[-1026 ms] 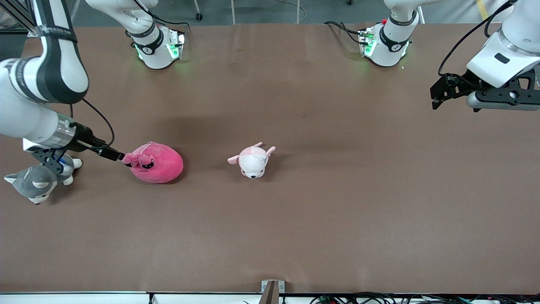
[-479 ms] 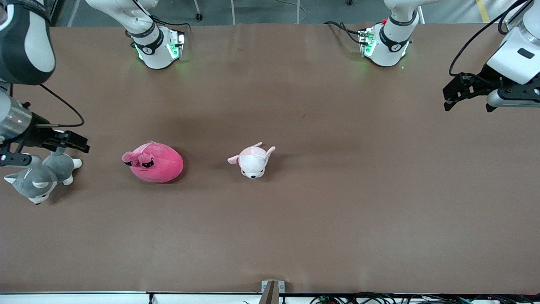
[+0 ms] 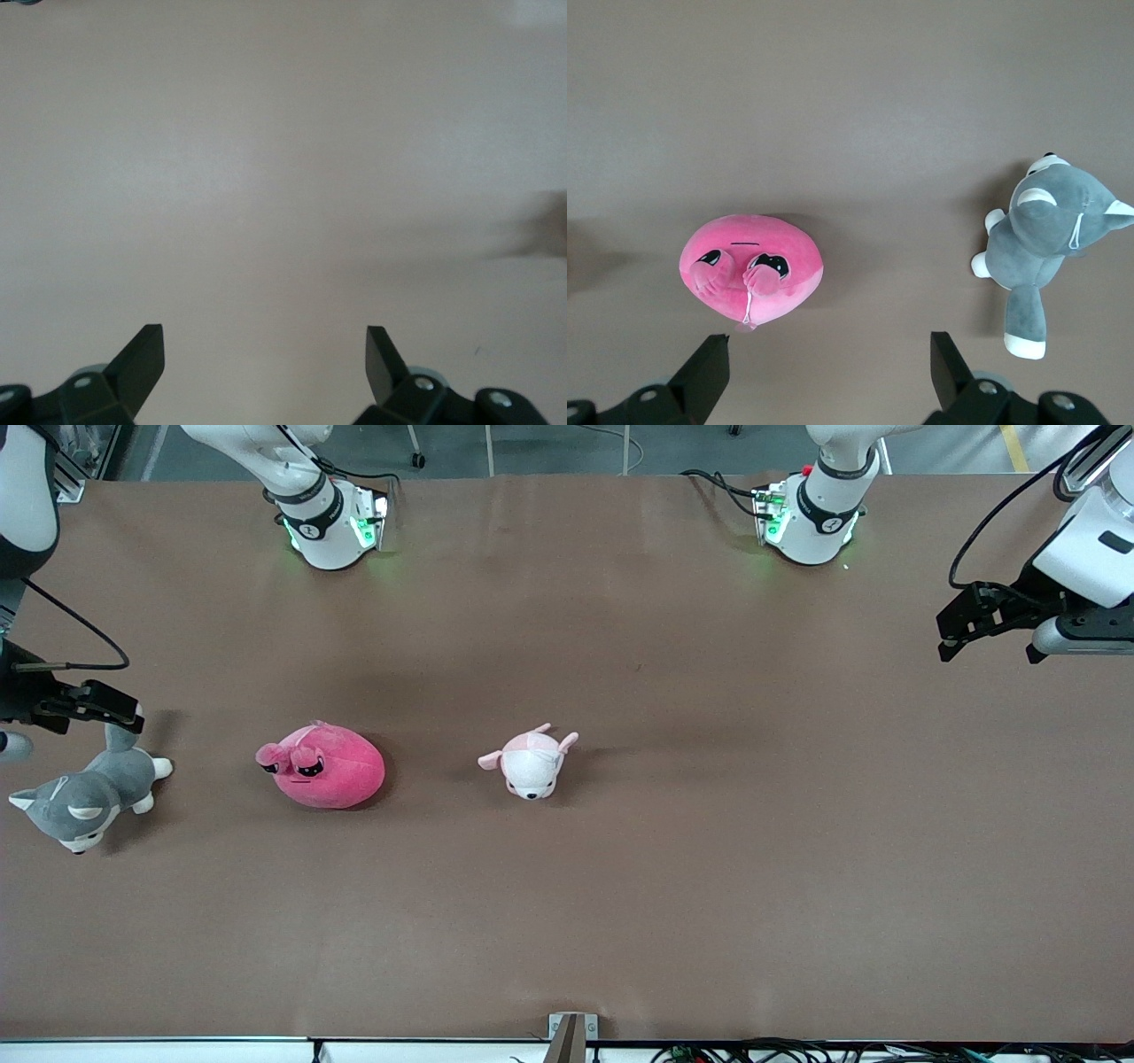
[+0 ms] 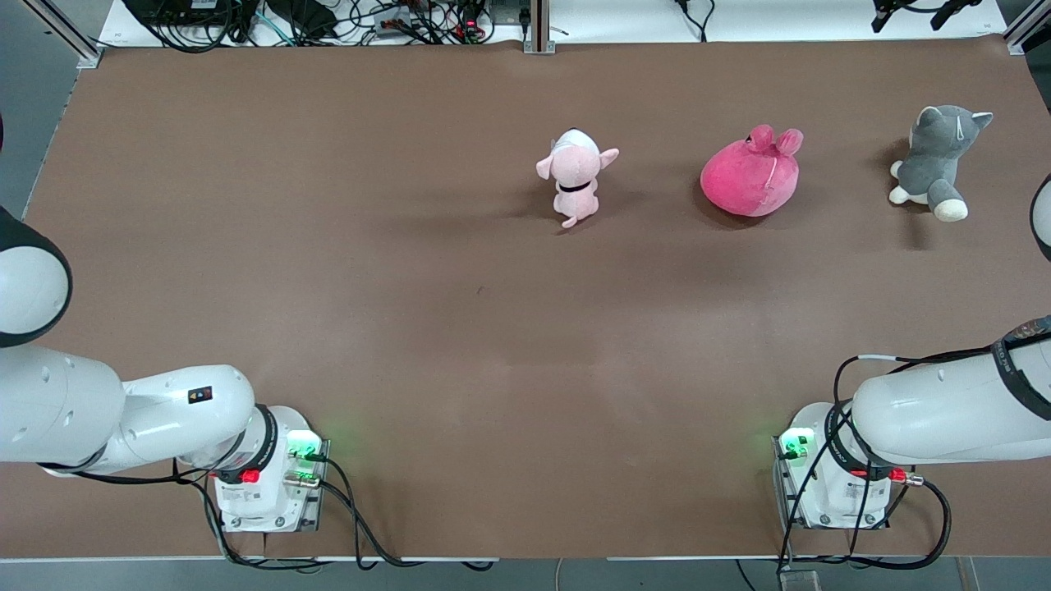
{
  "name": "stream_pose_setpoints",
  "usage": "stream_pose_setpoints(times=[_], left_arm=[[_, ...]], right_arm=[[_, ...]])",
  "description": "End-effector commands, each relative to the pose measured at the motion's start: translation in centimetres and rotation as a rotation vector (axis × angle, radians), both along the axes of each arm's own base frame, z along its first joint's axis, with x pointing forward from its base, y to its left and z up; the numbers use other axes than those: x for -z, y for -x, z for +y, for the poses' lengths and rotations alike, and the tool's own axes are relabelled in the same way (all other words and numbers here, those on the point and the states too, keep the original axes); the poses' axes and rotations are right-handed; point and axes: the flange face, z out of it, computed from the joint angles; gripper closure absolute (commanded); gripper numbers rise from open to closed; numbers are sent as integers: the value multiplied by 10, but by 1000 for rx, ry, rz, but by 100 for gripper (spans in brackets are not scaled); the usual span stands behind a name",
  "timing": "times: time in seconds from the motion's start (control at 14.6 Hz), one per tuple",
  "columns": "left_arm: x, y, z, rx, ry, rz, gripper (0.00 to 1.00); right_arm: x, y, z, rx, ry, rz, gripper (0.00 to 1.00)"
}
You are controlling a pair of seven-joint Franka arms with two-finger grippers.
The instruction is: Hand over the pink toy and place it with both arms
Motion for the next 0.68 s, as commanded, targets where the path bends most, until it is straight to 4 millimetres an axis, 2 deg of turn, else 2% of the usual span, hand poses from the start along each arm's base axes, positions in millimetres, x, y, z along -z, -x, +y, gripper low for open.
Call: stream_pose_setpoints(times=[0.0,0.21,0.34,0.48,0.62], left_arm=[[-1,-3,0,1,1,13,0],[0,-4,9,-13,4,16,0],[1,-6,16,-25,8,22,0],[0,-5,11,-14,7,20,0],[0,-5,11,-16,9,20,0]], right_arm=[[-18,1,-12,6,14,-6,0],[-18,4,-9,10,-1,13,0],[-8,13,-7,3,-8,91,0],[5,17,-6,0,-11,129,0],[3,26,-5,-3,-8,134,0]])
